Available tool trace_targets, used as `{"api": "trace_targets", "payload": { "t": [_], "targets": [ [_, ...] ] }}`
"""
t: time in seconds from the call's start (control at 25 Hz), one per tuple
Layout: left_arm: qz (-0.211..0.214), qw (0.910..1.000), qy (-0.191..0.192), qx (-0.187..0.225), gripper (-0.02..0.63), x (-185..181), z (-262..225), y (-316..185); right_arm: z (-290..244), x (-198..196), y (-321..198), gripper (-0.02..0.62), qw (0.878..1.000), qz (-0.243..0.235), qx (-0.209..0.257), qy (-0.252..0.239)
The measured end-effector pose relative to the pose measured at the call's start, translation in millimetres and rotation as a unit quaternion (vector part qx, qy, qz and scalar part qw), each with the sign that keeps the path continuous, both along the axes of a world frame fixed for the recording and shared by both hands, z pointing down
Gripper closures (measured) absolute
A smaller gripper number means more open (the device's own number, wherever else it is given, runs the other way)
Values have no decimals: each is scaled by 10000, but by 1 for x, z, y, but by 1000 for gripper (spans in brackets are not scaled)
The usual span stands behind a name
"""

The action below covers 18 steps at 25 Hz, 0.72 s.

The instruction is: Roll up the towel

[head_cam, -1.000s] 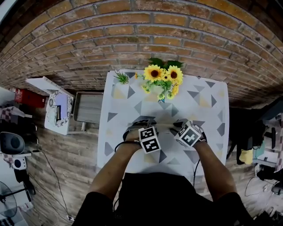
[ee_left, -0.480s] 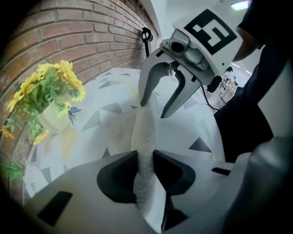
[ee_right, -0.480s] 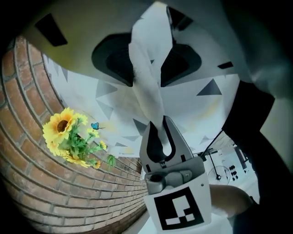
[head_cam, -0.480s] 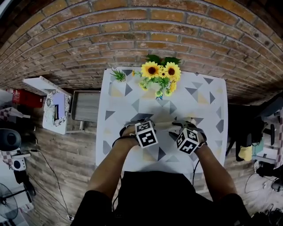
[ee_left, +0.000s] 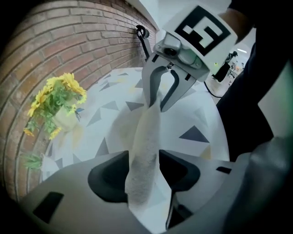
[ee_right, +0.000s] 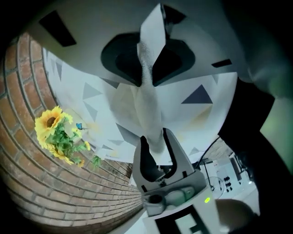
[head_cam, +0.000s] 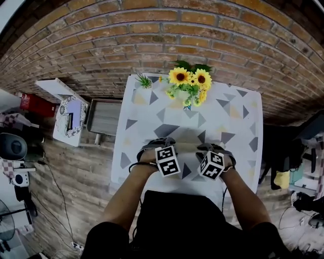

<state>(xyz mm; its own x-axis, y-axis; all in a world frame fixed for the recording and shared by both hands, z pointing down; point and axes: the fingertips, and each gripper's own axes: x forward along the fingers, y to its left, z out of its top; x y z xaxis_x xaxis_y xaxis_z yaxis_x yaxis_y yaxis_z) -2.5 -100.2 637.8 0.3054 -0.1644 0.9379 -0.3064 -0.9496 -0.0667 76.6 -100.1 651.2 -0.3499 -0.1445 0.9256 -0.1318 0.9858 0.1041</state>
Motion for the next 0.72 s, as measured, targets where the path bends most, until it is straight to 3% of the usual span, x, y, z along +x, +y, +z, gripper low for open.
{"api": "trace_targets", "payload": {
  "t": [0.2, 0.36, 0.44, 0.64, 0.72],
  "targets": [
    [122, 9995, -119, 279, 382, 5, -2, 14, -17, -7, 17, 514, 9885, 595, -1315, -459],
    [58, 9998, -22, 210, 392, 8, 3, 15, -22, -6, 15, 511, 9883, 619, -1338, -389],
    [-22, 9999, 68, 106, 449, 9, 4, 13, -19, -4, 11, 511, 9882, 690, -1313, -372],
    [18, 9975, 303, -635, 495, 13, 3, 26, -18, 2, 16, 511, 9786, 902, -1806, -405],
    [69, 9958, 333, -847, 497, 14, 3, 30, -19, 3, 17, 504, 9792, 859, -1796, -394]
  ]
}}
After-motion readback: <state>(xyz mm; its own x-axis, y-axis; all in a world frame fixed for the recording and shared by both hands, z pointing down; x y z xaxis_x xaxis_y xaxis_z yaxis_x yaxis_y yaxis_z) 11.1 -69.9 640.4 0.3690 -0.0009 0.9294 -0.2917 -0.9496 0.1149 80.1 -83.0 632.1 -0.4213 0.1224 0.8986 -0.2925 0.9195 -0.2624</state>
